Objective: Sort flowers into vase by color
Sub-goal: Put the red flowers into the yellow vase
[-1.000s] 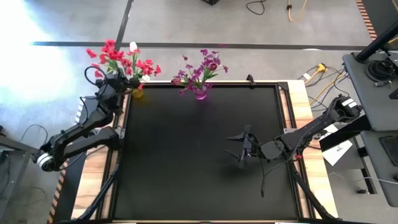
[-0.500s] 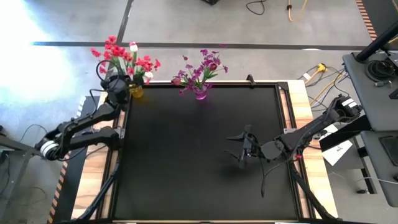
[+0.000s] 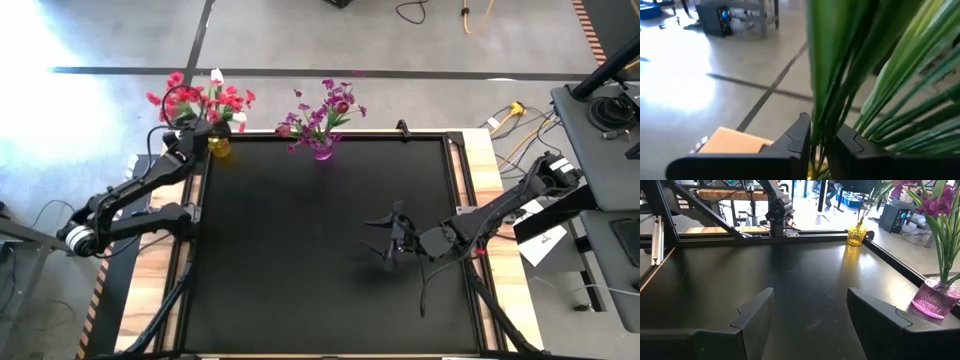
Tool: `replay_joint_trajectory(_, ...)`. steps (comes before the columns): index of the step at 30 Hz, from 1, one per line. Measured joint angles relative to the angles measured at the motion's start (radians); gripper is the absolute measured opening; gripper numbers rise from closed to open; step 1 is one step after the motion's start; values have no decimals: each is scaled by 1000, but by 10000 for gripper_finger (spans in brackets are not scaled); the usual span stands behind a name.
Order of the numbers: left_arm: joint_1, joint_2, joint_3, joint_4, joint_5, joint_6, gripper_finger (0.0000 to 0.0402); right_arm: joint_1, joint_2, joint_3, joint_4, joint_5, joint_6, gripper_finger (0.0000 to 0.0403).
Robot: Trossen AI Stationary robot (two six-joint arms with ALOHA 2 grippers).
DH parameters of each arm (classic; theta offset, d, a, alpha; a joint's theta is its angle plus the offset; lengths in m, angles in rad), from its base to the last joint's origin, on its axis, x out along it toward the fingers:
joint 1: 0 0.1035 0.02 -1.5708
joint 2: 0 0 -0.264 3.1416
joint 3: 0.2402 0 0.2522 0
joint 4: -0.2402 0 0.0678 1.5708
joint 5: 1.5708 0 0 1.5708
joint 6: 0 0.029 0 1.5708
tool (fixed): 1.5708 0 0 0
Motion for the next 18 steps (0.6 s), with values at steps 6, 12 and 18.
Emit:
replay_joint_trajectory(6, 6, 18, 128, -284, 48, -58, 76, 14, 0, 0, -16, -1, 20, 246)
replay_joint_trajectory(12, 11, 51, 228, -484, 115, -147, 108, 47, 0, 0, -22, -2, 35, 245)
replay_joint_trajectory(18, 11, 71, 230, -477, 94, -176, 104, 81, 0, 0, -24, 0, 44, 245)
